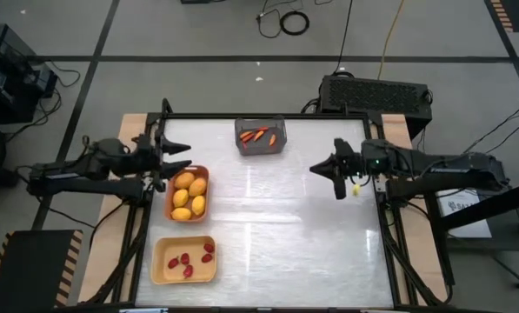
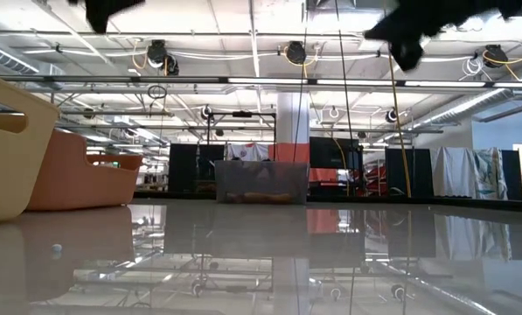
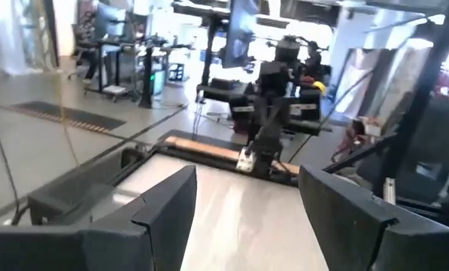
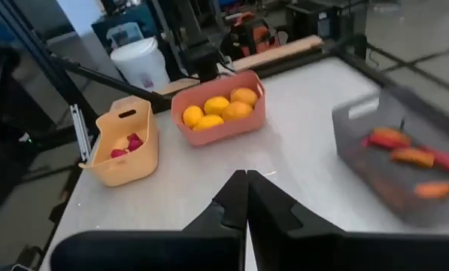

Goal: Sort produce into baskets
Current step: Return to Home Position

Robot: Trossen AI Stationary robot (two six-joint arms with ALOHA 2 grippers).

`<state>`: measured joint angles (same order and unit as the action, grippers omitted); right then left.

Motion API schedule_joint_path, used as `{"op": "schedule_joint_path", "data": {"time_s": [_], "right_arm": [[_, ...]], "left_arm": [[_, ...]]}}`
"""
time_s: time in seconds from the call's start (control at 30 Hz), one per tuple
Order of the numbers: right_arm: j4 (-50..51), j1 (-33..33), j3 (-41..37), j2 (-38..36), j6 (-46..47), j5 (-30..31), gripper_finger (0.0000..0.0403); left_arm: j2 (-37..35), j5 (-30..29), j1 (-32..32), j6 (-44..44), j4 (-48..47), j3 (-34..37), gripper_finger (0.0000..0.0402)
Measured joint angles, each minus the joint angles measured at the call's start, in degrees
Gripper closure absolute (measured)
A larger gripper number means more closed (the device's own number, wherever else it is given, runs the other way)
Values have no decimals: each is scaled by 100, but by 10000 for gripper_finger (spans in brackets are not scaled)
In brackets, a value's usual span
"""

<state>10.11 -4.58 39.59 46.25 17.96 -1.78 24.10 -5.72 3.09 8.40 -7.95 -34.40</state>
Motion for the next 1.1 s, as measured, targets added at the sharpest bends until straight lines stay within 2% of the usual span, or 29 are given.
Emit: {"op": "schedule_joint_path", "data": {"time_s": [0.3,0.5,0.73,0.93,1.1], "right_arm": [[-976,-56,-1996,-1502,763,26,403],[-1356,-160,-2879,-2253,1076,35,403],[-2348,-223,-3622,-2420,1338,31,403],[-2202,-225,-3737,-2418,1168,28,403],[-2063,-225,-3737,-2418,907,0,403]], "left_arm": [[-1041,-496,0,1003,1023,1469,159],[-1422,-616,0,1290,1109,1775,159],[-1567,-645,0,1508,1101,2175,159],[-1567,-629,0,1535,1106,2501,159],[-1567,-626,0,1744,1505,2772,159]]}}
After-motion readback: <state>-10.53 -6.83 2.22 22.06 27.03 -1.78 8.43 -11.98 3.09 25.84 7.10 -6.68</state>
